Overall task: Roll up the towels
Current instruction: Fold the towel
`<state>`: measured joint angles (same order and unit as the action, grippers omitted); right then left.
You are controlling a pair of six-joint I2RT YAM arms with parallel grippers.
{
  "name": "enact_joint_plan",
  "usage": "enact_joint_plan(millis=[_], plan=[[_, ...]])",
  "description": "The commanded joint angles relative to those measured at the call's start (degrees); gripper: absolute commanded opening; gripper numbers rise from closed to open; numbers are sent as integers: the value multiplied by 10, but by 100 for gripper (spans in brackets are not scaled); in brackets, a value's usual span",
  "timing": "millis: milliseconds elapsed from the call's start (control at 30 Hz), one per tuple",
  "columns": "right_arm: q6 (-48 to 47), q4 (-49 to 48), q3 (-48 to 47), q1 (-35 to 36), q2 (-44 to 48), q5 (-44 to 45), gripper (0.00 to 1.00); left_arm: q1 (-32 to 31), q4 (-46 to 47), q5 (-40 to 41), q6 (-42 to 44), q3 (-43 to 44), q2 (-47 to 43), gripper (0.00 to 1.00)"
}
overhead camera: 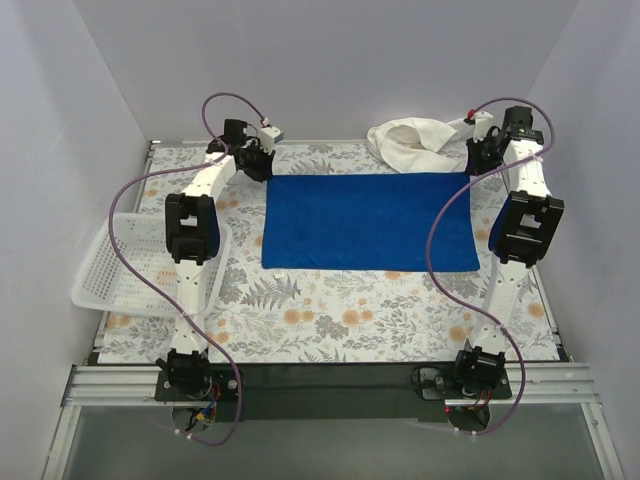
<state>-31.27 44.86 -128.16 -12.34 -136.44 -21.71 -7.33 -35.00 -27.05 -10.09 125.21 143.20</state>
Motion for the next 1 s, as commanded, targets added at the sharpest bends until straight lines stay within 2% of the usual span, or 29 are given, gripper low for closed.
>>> enact_joint_plan(millis=[0, 133, 233, 267, 500, 700, 967], plan=[[-7, -19, -4, -2, 24, 0, 1, 12, 32, -21, 0, 23, -28, 0], [-41, -27, 49, -5, 69, 11, 1, 28, 26, -70, 38, -29, -77, 0], [-71, -28, 91, -9, 103, 5, 1, 37, 24, -107, 92, -113, -148, 0], [-77, -28, 112, -12, 113, 4, 1, 41, 22, -121, 126, -151, -162, 0], [-142, -25, 213, -16, 196, -14, 1, 57, -34, -195, 290, -260, -243, 0], [-217, -16, 293, -22, 247, -12, 1, 57, -80, -200, 387, -317, -288, 0], [-299, -14, 425, -26, 290, 1, 1, 54, -119, -198, 512, -450, -354, 0]])
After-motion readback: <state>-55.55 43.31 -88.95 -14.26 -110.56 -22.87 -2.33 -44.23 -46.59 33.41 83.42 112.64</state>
